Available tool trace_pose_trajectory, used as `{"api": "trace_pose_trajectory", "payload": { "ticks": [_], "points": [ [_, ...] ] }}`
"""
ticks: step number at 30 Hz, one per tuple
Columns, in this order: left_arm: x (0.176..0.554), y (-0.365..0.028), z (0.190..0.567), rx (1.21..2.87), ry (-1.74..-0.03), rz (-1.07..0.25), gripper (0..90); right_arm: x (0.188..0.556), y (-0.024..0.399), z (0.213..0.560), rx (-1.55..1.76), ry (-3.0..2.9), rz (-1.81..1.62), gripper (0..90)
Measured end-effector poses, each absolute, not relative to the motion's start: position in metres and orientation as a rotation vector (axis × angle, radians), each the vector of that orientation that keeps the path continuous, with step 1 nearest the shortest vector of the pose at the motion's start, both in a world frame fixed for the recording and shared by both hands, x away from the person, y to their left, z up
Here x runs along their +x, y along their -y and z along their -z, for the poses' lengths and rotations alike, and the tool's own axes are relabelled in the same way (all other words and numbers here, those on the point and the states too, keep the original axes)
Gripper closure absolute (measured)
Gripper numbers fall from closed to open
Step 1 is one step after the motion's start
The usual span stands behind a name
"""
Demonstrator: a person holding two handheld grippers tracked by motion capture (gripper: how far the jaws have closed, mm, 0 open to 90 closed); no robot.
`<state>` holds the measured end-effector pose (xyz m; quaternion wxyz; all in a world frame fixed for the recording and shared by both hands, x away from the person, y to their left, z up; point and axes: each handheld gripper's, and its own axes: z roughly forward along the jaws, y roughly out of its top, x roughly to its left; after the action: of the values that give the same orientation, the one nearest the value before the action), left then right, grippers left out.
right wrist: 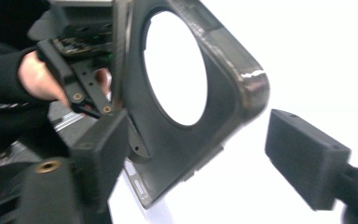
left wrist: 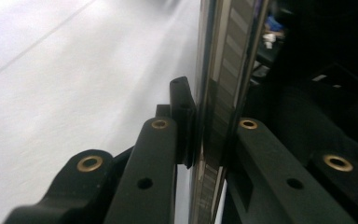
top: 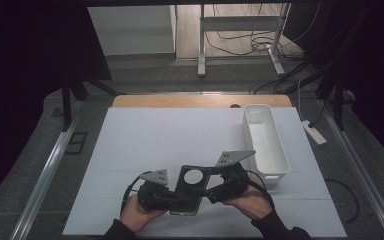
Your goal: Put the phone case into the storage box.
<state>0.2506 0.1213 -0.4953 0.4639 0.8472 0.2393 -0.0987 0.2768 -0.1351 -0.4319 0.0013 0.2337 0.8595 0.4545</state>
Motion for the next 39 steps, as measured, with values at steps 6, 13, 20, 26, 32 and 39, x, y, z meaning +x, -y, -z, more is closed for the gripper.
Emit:
{"api": "trace_pose_trajectory", "payload": {
  "ticks": [6,13,20,26,32,39],
  "points": [
    [0.25,-0.122,0.494,2.08,-0.643,0.182,84.5,0.28,0.142,0.429,0.824,-2.644,-1.44,8.0],
    [0.247,-0.121,0.493,2.089,-0.712,0.099,84.5,0.283,0.147,0.426,0.874,-2.566,-1.421,0.2],
    [0.245,-0.119,0.491,2.129,-0.8,-0.034,84.5,0.285,0.151,0.426,0.891,-2.511,-1.364,0.0],
    [0.245,-0.119,0.492,2.117,-0.815,-0.023,84.5,0.287,0.154,0.427,0.902,-2.494,-1.354,0.0],
    [0.246,-0.118,0.493,2.107,-0.808,0.01,84.5,0.287,0.155,0.426,0.906,-2.489,-1.386,0.0],
    [0.244,-0.116,0.492,2.1,-0.79,0.027,84.5,0.285,0.152,0.424,0.927,-2.488,-1.359,0.0]
  ]
}}
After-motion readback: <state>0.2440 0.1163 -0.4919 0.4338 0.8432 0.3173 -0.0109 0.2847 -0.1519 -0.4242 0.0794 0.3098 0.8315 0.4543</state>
